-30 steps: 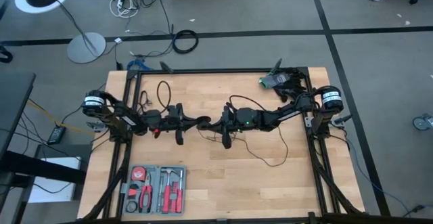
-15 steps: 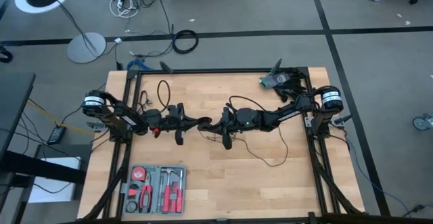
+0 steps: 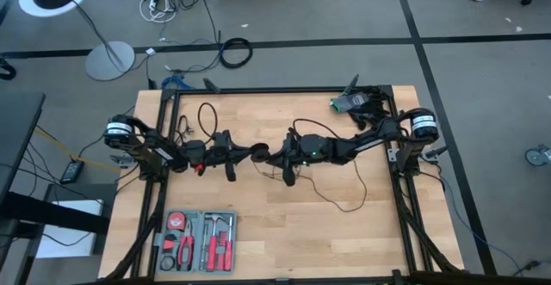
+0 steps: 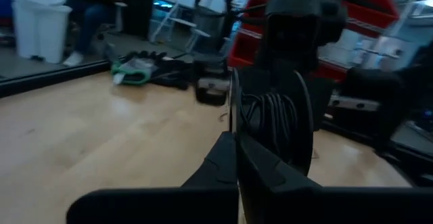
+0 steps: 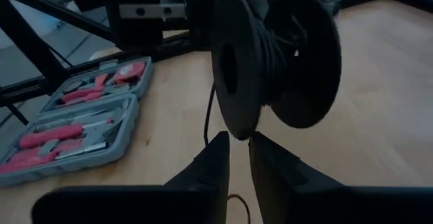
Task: Coil cords
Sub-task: Coil the black wire on the spool
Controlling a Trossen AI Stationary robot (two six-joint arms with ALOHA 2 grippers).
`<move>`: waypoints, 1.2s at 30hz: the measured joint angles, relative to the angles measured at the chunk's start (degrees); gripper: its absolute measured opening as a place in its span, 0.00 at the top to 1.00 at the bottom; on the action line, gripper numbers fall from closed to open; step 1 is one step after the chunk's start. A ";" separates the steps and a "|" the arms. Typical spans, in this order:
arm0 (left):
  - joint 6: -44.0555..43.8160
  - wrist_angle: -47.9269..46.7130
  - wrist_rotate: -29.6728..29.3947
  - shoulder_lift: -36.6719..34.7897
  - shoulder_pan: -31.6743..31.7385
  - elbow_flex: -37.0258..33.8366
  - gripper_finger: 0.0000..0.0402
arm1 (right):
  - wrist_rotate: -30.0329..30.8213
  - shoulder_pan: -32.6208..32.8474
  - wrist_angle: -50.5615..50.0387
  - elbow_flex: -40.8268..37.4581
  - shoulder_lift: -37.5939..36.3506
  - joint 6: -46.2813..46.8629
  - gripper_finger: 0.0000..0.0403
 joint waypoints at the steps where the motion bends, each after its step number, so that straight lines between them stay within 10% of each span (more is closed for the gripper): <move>1: 0.00 0.02 -1.25 0.00 0.00 -0.14 1.00 | -0.02 -0.25 -1.12 0.02 -0.46 0.00 0.85; 21: -9.79 -0.19 -31.44 0.08 -3.41 -0.95 1.00 | 9.61 -1.72 -14.88 0.13 -3.11 2.05 0.85; 36: -25.09 -0.27 -35.04 0.13 -3.30 -0.96 1.00 | 9.74 0.19 -14.21 0.13 -3.11 2.08 0.85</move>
